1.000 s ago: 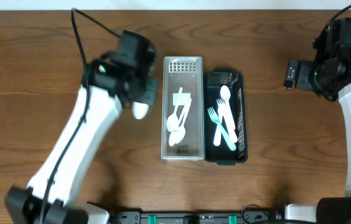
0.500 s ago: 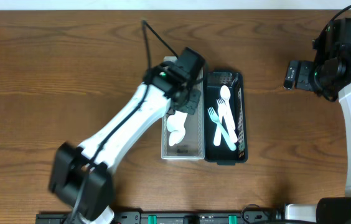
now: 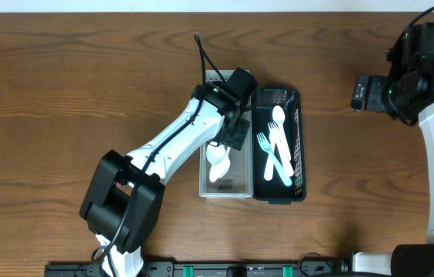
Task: Pack container
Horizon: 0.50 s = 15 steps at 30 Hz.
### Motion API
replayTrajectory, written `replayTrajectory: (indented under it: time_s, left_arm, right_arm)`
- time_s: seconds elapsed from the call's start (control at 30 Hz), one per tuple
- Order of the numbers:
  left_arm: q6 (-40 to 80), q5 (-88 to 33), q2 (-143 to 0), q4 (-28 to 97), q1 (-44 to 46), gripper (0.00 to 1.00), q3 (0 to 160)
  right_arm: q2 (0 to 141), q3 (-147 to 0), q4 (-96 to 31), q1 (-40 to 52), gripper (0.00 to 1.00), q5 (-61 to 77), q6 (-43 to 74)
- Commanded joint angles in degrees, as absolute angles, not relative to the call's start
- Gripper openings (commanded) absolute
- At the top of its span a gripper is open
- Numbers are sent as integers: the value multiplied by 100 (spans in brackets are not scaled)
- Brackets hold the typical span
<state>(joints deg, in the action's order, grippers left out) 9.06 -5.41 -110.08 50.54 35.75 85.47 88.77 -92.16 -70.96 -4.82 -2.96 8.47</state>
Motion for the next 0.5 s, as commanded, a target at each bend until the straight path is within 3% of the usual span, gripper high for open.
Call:
replayTrajectory:
  time_s: [0.0, 0.23, 0.37, 0.47]
  left_arm:
    - [709, -445, -10683, 5177, 3564, 57, 8709]
    - [707, 565, -9703, 5518, 3218, 58, 8774]
    - [602, 611, -9159, 5544, 2630, 69, 8772]
    - [602, 604, -9000, 5454, 2018, 83, 8772]
  right_arm:
    - [8921, -9205, -7102, -523, 99, -276, 784]
    - [8921, -9205, -6984, -517, 99, -263, 685]
    - [8921, -9205, -6790, -414, 99, -248, 589]
    - [8921, -9205, -6484, -193, 99, -252, 578]
